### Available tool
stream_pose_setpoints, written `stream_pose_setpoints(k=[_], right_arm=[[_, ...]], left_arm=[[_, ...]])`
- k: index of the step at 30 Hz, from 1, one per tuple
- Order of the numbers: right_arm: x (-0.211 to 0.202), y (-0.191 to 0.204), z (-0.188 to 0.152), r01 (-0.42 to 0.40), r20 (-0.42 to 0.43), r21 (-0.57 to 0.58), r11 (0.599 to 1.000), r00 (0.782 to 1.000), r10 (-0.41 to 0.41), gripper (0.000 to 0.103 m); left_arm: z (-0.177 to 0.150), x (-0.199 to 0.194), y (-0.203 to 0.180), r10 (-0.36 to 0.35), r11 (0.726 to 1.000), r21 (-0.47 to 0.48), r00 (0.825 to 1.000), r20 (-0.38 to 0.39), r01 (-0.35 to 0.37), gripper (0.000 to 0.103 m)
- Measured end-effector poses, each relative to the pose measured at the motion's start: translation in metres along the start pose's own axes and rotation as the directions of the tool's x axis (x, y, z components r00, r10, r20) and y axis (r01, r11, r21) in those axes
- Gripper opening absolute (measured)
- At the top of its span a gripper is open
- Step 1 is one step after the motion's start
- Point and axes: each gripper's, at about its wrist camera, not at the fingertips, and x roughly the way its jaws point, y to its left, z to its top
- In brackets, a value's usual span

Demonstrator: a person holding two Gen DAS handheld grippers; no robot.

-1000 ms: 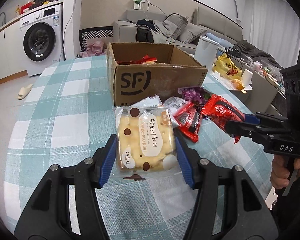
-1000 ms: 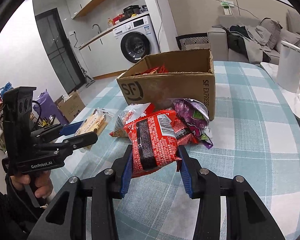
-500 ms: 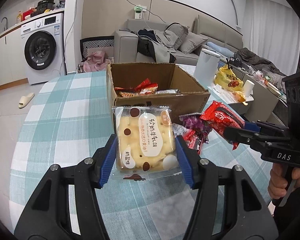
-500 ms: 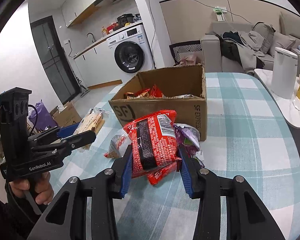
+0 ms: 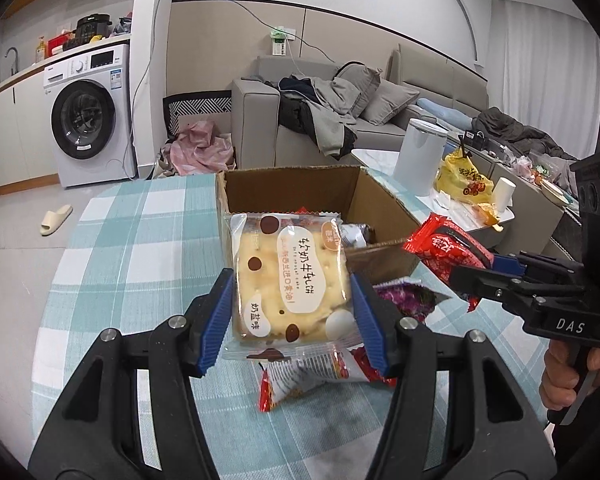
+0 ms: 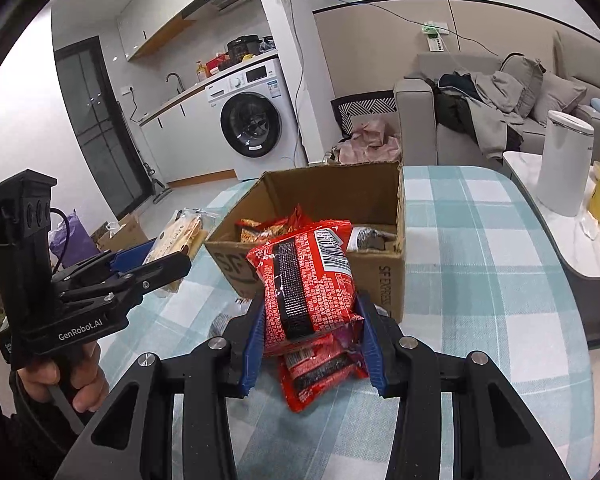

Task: Organize snacks
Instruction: 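Carry both packets over the SF box and open both tools to drop them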

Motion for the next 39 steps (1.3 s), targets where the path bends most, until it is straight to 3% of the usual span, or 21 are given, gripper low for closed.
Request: stream_pose_setpoints(k=[17, 39], right_arm=[[0.022, -0.005, 0.037, 0.024, -0.003, 0.023, 0.999, 1.0, -0.024, 0.043], [0.056, -0.017, 0.056, 0.051, -0.018, 0.063, 0.997, 0.999, -0.05, 0.043]], left_arm=[[0.037, 0.037, 0.002, 0.015, 1.0, 0.007, 1.0, 0.017, -0.015, 0.055], [0.049, 0.098, 0.007, 0.042, 0.999, 0.016, 0.999, -0.004, -0.041, 0.055]])
